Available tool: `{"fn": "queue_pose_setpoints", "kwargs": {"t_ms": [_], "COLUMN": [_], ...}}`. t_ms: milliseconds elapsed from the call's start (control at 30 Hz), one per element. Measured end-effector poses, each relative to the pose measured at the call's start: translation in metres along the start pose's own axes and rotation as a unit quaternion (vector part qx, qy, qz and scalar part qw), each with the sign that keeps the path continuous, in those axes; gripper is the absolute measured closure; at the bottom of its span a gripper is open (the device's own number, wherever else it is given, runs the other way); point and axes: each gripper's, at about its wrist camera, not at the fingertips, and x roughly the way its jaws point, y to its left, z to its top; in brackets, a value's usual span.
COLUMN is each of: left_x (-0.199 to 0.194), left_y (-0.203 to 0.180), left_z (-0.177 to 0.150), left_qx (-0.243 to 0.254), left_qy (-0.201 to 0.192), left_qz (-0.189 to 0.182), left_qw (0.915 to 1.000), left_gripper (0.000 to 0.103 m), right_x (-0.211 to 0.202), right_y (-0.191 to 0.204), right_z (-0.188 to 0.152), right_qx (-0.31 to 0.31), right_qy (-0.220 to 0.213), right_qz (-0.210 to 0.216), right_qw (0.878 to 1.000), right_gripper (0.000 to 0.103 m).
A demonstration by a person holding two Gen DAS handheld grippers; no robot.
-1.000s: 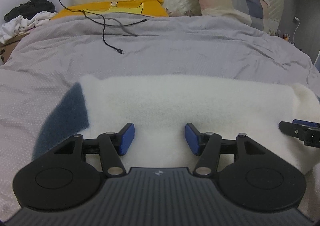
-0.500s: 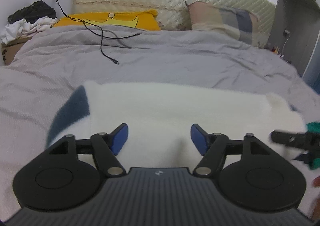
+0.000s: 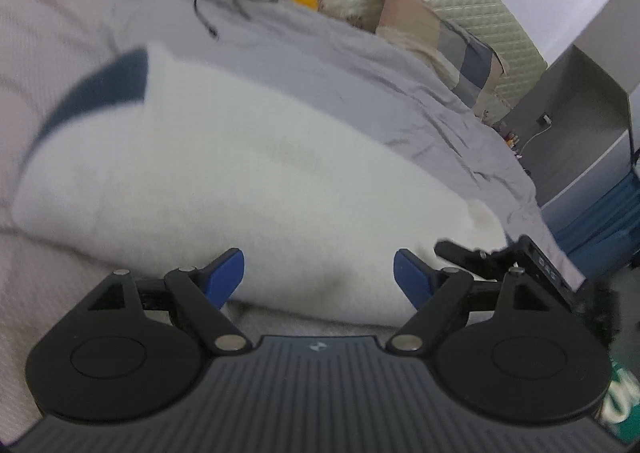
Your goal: Fold large clothes
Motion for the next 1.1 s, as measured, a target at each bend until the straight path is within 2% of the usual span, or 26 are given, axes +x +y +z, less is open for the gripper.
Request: {"fn": "queue_pose_setpoints", "kwargs": {"t_ms": [133,233,333,400,533,600,733,800,867,933,1000,1100], "left_x": [0.011,0.020,0.031,0.035,0.034,0.029,0.019,0.018,0.020,0.020,0.014,0.003], "left_y": [0.015,0.027,0.052,0.067,0.092,0.099,0.107,0.110,0.111,0.112,0.116,0.115], "left_z": [-0.002,-0.005,-0.009,-0.011,-0.014,-0.014,-0.012,-0.011,-0.009,-0.006,-0.003,0.004], "left_qx": [-0.059,-0.111,-0.198,-0.241,-0.309,-0.328,-0.337,-0.342,-0.339,-0.336,-0.327,-0.297], "left_qy": [0.037,0.055,0.064,0.063,0.036,0.012,-0.040,-0.053,-0.056,-0.061,-0.064,-0.087], "left_qz": [-0.045,-0.076,-0.099,-0.099,-0.106,-0.108,-0.085,-0.081,-0.066,-0.052,-0.034,-0.012], "left_qw": [0.9965,0.9894,0.9731,0.9635,0.9444,0.9385,0.9370,0.9349,0.9368,0.9384,0.9422,0.9510], "left_gripper": [0.016,0.014,0.013,0.013,0.013,0.013,0.015,0.015,0.017,0.024,0.043,0.059], "right_x": [0.003,-0.007,-0.010,-0.011,-0.013,-0.015,-0.015,-0.014,-0.014,-0.011,-0.008,-0.001], "right_y": [-0.008,-0.010,-0.007,-0.006,-0.003,-0.001,-0.006,-0.007,-0.007,-0.007,-0.008,-0.012], "right_z": [0.006,0.007,0.012,0.013,0.016,0.017,0.021,0.021,0.019,0.017,0.014,0.009], "right_qx": [0.035,0.058,0.057,0.053,0.050,0.049,0.053,0.054,0.051,0.046,0.046,0.042], "right_qy": [-0.004,-0.017,-0.021,-0.021,-0.025,-0.029,-0.031,-0.030,-0.029,-0.026,-0.018,0.005], "right_qz": [0.039,0.089,0.110,0.114,0.132,0.142,0.152,0.150,0.143,0.133,0.116,0.074], "right_qw": [0.999,0.994,0.992,0.992,0.990,0.988,0.987,0.987,0.988,0.990,0.992,0.996], "right_gripper": [0.002,0.002,0.002,0.002,0.002,0.002,0.002,0.002,0.002,0.002,0.003,0.005]}}
